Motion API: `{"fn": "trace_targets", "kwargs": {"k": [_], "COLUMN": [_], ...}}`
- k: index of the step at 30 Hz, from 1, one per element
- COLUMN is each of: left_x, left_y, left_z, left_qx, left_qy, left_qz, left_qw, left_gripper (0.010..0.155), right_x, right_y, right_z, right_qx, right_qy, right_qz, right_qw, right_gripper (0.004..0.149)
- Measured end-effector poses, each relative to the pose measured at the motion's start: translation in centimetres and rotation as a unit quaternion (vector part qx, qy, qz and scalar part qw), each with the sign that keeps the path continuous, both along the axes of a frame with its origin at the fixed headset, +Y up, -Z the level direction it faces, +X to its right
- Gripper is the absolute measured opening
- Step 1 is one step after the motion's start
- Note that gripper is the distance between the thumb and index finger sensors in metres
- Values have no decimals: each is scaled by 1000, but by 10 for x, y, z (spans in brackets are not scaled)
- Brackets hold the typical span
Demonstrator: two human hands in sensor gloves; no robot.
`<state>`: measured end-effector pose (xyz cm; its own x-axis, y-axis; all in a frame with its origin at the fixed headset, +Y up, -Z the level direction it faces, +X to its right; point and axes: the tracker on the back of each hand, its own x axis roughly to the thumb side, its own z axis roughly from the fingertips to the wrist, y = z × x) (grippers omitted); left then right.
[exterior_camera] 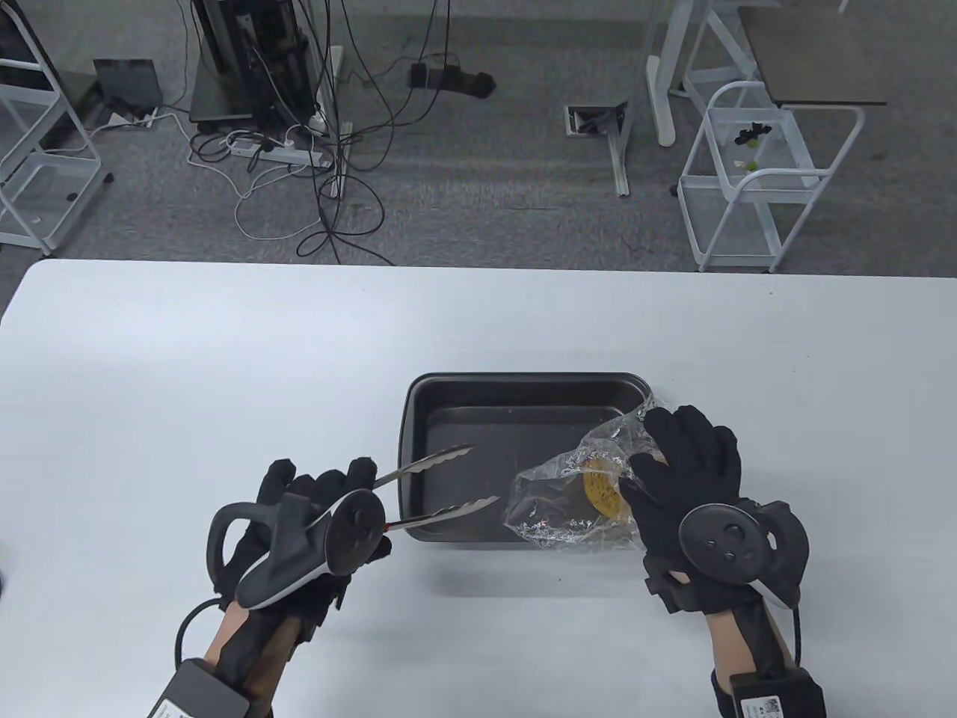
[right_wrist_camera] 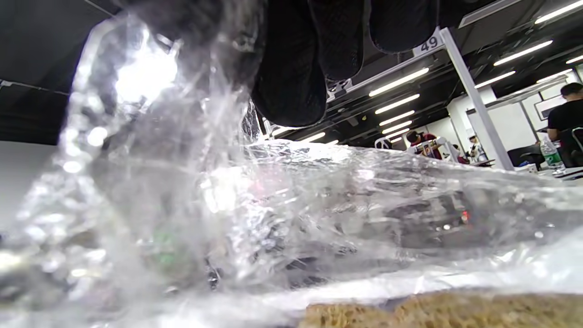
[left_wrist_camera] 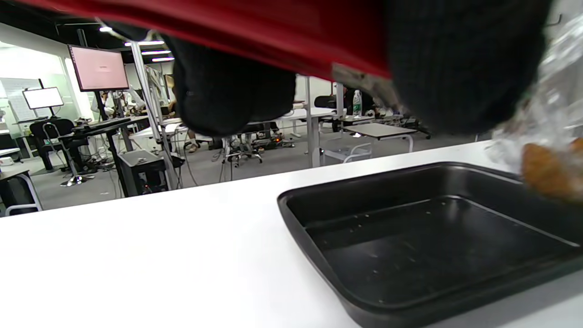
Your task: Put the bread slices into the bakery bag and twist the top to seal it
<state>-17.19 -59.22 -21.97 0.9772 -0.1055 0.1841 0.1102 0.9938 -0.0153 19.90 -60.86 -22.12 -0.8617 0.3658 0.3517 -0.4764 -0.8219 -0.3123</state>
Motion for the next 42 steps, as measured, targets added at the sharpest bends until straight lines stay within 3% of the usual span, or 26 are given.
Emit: {"fn": "trace_targets", "kwargs": {"k": [5,10,15,19,29,36,42], "left_x": [10,18,29,33,45,52,54], "left_y": [-11,-30,-63,-88,-125,-134,-132], "left_z": [-41,-87,-125,-143,-155,-157,-150], "left_qx": [-13,-44,-105,-138,-162,-202,-196], "left_qy": [7,8,1,4,3,24,23], "left_qz": [-37,-22,-24,-47,-98,-123,-129], "left_qw": [999,999,994,989,982,971,972], "left_gripper": [88,88,89,87,87,84,88], "right_x": [16,31,44,51,51,50,48], "right_y": [5,7,10,11,8,8,8], "right_z": [1,0,-1,-2,-7,-6,-5], "right_qx": [4,8,15,16,12,15,18], "right_qy": [-13,-33,-55,-61,-64,-65,-63], "right_qz": [-25,-41,-53,-67,-67,-65,-66], "right_qw": [1000,999,997,996,996,996,996], "right_gripper": [44,44,44,44,44,44,44]}}
